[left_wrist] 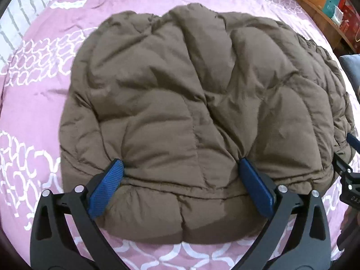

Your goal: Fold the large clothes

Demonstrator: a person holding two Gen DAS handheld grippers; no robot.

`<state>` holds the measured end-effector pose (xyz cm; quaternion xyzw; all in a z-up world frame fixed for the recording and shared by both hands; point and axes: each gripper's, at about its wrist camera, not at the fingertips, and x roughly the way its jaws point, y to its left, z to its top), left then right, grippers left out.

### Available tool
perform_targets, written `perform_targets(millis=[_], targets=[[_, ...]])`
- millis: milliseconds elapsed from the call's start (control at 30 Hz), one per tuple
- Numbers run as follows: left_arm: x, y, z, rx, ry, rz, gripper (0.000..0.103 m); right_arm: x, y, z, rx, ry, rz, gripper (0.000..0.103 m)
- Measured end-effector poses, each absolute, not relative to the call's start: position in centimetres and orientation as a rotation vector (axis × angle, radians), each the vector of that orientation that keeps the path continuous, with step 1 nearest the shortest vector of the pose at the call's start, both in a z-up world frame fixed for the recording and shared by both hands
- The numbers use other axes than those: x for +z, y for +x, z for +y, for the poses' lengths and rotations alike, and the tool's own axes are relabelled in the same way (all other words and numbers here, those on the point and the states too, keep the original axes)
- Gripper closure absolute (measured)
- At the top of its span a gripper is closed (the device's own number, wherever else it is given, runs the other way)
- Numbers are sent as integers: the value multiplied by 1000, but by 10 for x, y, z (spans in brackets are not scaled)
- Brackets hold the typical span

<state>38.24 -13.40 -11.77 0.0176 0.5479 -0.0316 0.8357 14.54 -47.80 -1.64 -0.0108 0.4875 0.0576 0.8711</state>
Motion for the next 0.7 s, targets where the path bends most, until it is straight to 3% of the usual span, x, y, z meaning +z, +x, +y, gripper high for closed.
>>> perform_targets(millis=[400,700], targets=[[-144,396,-155,-55,114,1150,3,-53,162,-478,117,-51,1052,1],[-129,385,-156,-47,122,1142,3,-43,163,-479,126,-53,1055,1]])
